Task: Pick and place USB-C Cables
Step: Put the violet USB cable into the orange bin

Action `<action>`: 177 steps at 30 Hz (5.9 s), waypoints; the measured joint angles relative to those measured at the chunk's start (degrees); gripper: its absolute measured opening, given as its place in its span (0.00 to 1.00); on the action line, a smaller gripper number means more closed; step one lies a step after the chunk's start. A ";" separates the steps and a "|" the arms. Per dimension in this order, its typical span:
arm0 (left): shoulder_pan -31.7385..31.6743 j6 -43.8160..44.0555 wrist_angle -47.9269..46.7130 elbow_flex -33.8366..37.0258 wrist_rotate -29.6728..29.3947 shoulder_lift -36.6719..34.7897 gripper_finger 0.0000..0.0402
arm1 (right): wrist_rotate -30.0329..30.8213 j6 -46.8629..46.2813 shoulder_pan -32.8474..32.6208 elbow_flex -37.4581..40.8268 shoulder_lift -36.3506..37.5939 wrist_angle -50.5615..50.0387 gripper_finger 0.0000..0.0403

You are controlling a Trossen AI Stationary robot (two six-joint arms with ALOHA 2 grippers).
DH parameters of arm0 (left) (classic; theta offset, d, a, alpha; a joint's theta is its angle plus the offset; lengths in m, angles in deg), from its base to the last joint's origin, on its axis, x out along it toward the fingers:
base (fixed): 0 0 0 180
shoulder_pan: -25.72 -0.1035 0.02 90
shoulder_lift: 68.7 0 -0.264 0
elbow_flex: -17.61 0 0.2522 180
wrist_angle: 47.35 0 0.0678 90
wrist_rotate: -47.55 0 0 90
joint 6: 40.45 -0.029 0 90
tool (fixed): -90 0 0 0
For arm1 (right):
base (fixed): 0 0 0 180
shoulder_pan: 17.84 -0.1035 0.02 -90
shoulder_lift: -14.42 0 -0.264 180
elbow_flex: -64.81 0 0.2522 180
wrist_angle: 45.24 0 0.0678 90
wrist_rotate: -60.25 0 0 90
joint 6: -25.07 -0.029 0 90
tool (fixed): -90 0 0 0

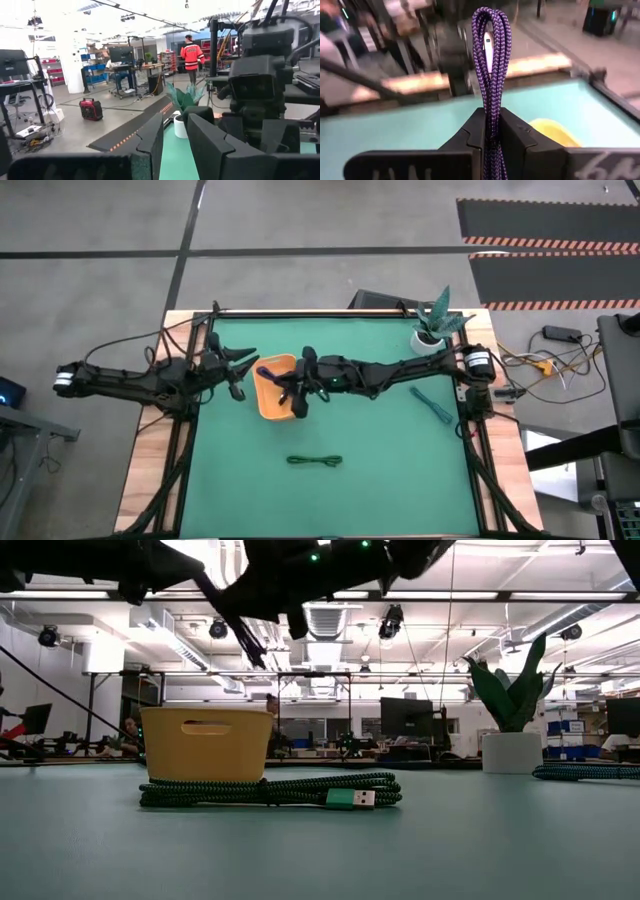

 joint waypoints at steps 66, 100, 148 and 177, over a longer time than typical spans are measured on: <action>0.02 0.53 -3.54 0.00 -3.02 -1.67 0.19 | -2.50 -28.17 7.11 -41.79 -25.75 -48.75 0.07; 0.00 0.37 -4.33 0.02 -2.97 -1.96 0.19 | -2.60 -37.09 5.49 -41.48 -27.34 -47.13 0.07; 0.04 -2.71 -3.88 -0.04 -3.02 -2.15 0.19 | 12.28 -65.19 2.10 -41.26 -29.94 -37.85 0.07; 0.00 -2.65 -3.62 -0.07 -3.10 -2.15 0.19 | 12.24 -56.65 1.95 -41.22 -30.77 -38.73 0.07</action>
